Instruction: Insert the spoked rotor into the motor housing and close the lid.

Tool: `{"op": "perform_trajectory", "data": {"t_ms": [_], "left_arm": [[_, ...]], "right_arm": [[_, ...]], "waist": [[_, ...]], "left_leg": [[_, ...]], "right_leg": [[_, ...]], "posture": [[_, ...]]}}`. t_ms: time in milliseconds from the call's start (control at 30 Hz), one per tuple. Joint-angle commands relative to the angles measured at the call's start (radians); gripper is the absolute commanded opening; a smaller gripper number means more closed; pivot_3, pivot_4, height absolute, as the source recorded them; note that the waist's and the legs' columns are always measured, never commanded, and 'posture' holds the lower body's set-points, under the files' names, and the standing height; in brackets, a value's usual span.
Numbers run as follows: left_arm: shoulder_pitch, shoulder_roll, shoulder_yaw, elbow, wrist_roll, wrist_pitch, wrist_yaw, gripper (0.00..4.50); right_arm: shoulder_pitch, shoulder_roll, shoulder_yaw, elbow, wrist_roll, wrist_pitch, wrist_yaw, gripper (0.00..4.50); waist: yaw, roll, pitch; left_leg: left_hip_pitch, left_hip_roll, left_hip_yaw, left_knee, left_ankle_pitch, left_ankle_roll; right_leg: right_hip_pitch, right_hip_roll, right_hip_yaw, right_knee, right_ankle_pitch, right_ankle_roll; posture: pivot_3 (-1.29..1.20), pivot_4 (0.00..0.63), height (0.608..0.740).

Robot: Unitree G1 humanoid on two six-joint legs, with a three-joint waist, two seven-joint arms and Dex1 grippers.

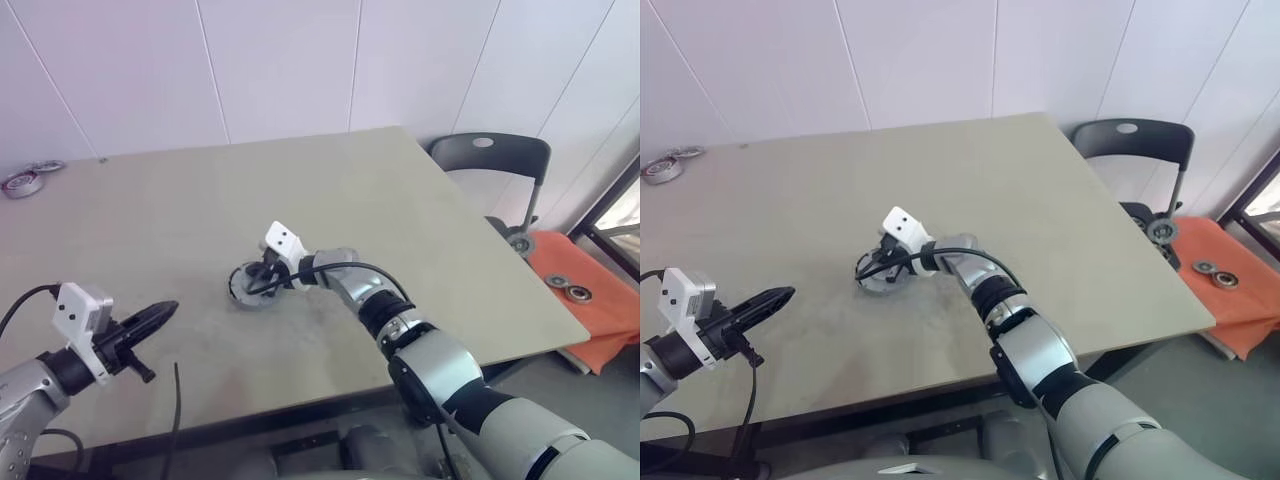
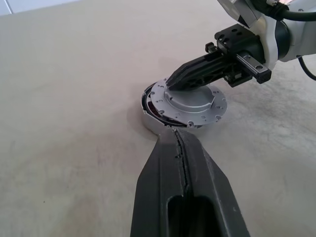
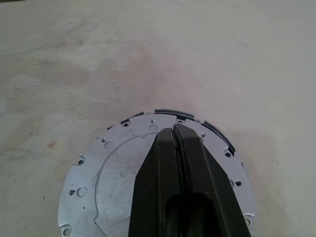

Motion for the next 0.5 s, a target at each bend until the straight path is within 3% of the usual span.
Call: {"op": "perform_trajectory", "data": {"t_ms": [33, 267, 500], "left_arm": [[0.000, 0.004, 0.024, -0.038, -0.006, -0.017, 0.005, 0.00], [-0.004, 0.007, 0.025, -0.038, -0.009, -0.015, 0.010, 0.00], [-0.043, 0.009, 0.003, -0.004, -0.004, -0.022, 0.003, 0.00]], "right_arm": [[-0.027, 0.180, 0.014, 0.011, 0.003, 0.015, 0.005, 0.02], [-0.053, 0.167, -0.015, -0.025, 0.040, -0.019, 0.021, 0.02], [-0.160, 0.041, -0.138, -0.259, 0.299, 0.189, 0.359, 0.02]], "waist": [[0.000, 0.000, 0.000], [0.000, 0.000, 0.000], [0.000, 0.001, 0.001]], "left_leg": [[0.000, 0.000, 0.000, 0.000, 0.000, 0.000], [0.000, 0.000, 0.000, 0.000, 0.000, 0.000], [-0.002, 0.000, -0.001, -0.001, 0.000, 0.000]], "right_leg": [[0.000, 0.000, 0.000, 0.000, 0.000, 0.000], [0.000, 0.000, 0.000, 0.000, 0.000, 0.000], [-0.002, 0.000, -0.001, 0.000, 0.001, 0.001]], "posture": [[0.00, 0.000, 0.740], [0.00, 0.000, 0.740], [0.00, 0.000, 0.740]]}}
